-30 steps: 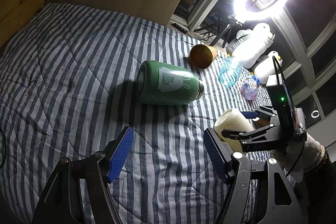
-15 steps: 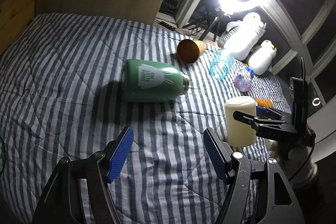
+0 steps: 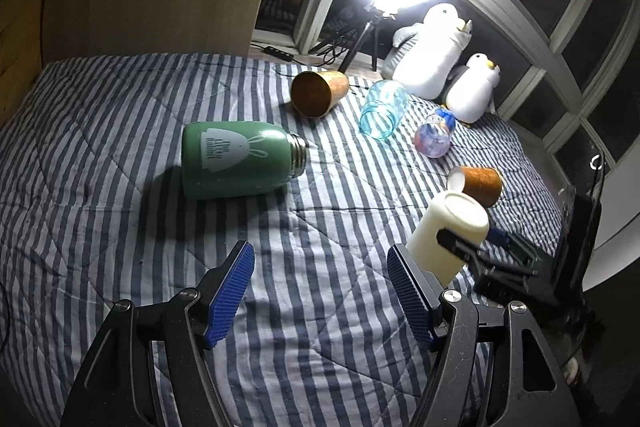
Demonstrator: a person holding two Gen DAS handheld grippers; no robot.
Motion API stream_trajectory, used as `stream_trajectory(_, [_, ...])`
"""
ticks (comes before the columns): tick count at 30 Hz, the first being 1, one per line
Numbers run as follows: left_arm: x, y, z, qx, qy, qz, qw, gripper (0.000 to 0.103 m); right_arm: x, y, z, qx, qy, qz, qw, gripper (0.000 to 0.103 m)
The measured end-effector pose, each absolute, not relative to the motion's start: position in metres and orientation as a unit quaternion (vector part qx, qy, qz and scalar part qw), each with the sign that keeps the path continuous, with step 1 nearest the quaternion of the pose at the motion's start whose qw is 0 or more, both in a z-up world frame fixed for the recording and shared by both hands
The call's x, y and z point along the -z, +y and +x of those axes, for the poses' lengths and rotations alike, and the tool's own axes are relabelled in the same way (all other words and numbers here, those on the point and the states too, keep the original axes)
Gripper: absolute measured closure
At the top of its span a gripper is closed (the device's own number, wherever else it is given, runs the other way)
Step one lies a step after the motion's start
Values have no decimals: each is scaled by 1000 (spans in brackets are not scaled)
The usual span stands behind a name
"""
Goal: Flip cup upside down
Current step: 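Grasp the cream-white cup with the right gripper while the left gripper releases it, then lower the cream-white cup upright onto the bed and open the right gripper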
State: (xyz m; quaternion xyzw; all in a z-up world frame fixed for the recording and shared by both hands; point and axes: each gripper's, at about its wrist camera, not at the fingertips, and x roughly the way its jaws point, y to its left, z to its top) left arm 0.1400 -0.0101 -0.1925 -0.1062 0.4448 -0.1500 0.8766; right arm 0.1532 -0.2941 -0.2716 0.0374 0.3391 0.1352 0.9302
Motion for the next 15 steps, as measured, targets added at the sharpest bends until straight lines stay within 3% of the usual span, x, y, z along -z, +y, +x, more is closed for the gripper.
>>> stream_trajectory(15, [181,-22,116,154,427,-88,887,31,274,-291,125,-125,318,19,940,31])
